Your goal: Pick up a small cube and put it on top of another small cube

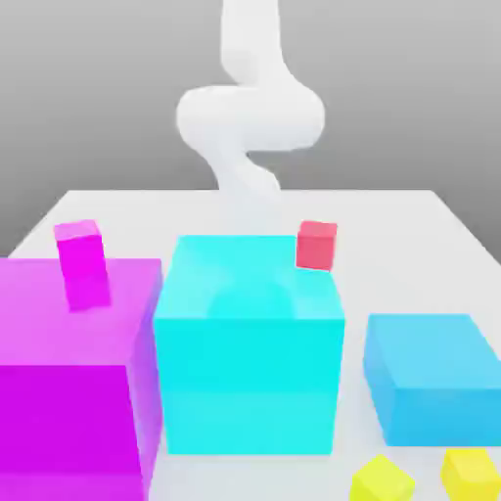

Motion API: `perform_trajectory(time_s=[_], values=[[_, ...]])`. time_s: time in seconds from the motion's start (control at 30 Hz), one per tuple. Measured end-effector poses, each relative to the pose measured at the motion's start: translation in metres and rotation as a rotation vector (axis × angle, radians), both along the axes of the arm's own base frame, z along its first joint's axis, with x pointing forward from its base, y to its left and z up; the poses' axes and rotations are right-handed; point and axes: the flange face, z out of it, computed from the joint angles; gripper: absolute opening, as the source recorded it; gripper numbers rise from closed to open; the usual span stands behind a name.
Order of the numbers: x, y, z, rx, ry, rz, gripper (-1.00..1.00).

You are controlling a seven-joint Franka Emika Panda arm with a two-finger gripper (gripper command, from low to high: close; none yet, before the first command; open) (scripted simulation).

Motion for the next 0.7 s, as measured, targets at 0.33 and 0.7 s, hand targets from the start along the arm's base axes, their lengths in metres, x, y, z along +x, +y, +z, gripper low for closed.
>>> perform_trajectory(time_s=[0.33, 0.7], values=[[0.102, 0.070, -0.142, -0.087, 0.246, -0.038, 0.00], [0.141, 0.152, -0.321, -0.102, 0.484, -0.001, 0.00]])
